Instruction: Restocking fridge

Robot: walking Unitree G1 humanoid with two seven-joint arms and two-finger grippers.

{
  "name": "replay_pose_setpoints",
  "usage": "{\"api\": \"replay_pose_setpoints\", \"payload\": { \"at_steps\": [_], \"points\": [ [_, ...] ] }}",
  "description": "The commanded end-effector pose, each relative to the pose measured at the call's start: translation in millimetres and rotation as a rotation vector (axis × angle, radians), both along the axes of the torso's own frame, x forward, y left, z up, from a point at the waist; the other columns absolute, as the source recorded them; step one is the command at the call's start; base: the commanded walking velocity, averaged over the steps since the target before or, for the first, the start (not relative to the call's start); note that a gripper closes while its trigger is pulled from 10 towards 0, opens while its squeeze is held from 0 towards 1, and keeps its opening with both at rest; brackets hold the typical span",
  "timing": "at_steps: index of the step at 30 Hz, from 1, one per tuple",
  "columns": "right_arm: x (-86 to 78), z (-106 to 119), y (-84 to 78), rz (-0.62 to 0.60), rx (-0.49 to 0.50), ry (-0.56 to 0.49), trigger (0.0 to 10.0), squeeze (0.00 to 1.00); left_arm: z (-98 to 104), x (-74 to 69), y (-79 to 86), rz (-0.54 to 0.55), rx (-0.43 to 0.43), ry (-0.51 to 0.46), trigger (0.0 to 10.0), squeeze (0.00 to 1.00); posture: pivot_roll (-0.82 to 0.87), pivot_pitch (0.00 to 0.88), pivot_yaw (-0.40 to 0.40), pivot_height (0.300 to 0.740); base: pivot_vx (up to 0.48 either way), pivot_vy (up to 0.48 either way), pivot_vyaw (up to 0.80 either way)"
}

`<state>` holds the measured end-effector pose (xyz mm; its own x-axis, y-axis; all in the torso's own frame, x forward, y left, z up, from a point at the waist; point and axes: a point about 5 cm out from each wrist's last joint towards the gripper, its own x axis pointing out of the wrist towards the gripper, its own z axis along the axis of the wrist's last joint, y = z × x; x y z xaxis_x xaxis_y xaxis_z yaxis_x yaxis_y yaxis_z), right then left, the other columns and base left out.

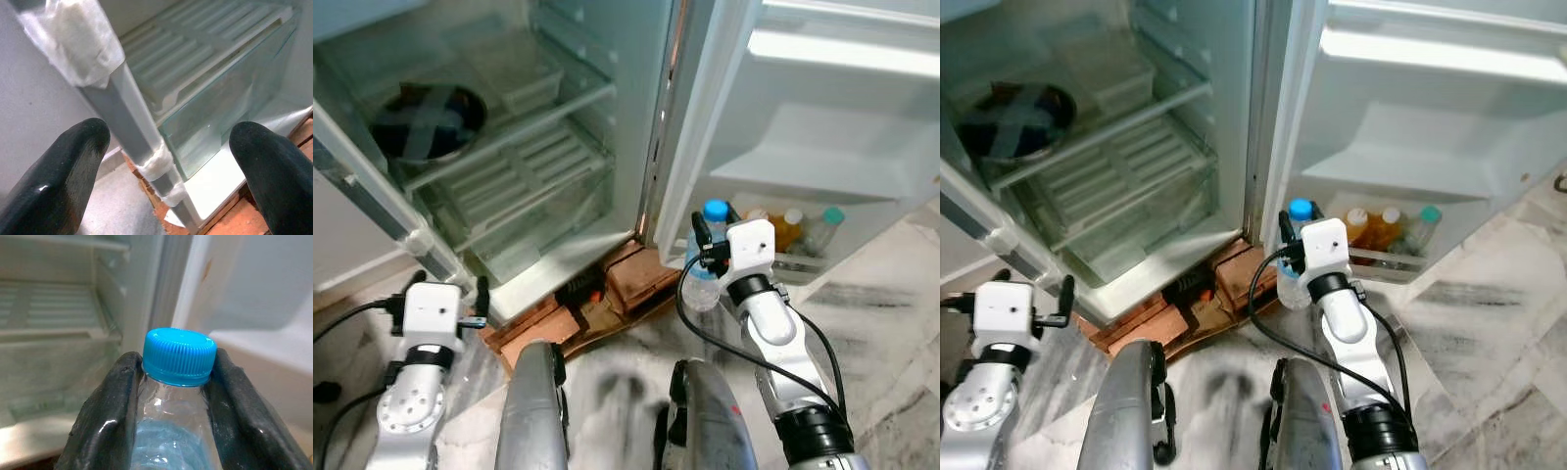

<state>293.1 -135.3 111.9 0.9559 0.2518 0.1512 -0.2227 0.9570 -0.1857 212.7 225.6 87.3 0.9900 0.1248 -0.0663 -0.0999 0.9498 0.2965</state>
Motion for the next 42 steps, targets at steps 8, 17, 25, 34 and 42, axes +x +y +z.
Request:
{"api": "replay_pose_setpoints", "payload": {
  "at_steps": [8,17,25,34,42],
  "points": [
    [16.4,16,-0.2,0.032,-0.044,-0.059,10.0,0.00,-5,-31.7,4.6,0.015,0.007,0.089,10.0,0.00,0.16,0.324,-0.046,0.582,0.000,0.000,0.00],
    [32.5,26,-1.8,0.050,-0.094,-0.098,10.0,0.00,6,-39.0,8.6,0.036,0.006,0.087,10.0,0.00,0.18,0.361,-0.043,0.563,0.000,0.000,0.00],
    [66.9,59,-1.0,0.020,-0.219,-0.227,10.0,0.00,16,-47.3,2.3,0.009,-0.002,0.101,10.0,0.00,0.22,0.409,-0.033,0.558,0.000,0.000,0.00],
    [83.0,86,26.3,0.036,-0.478,-0.422,10.0,0.00,27,-61.0,1.2,0.001,0.006,0.120,10.0,0.00,0.27,0.468,-0.035,0.558,0.000,0.000,0.00],
    [89.8,101,30.1,-0.047,-0.684,-0.603,10.0,0.00,38,-71.3,0.7,-0.002,0.016,0.135,10.0,0.00,0.32,0.506,-0.026,0.558,0.000,0.000,0.00]
  ]
}}
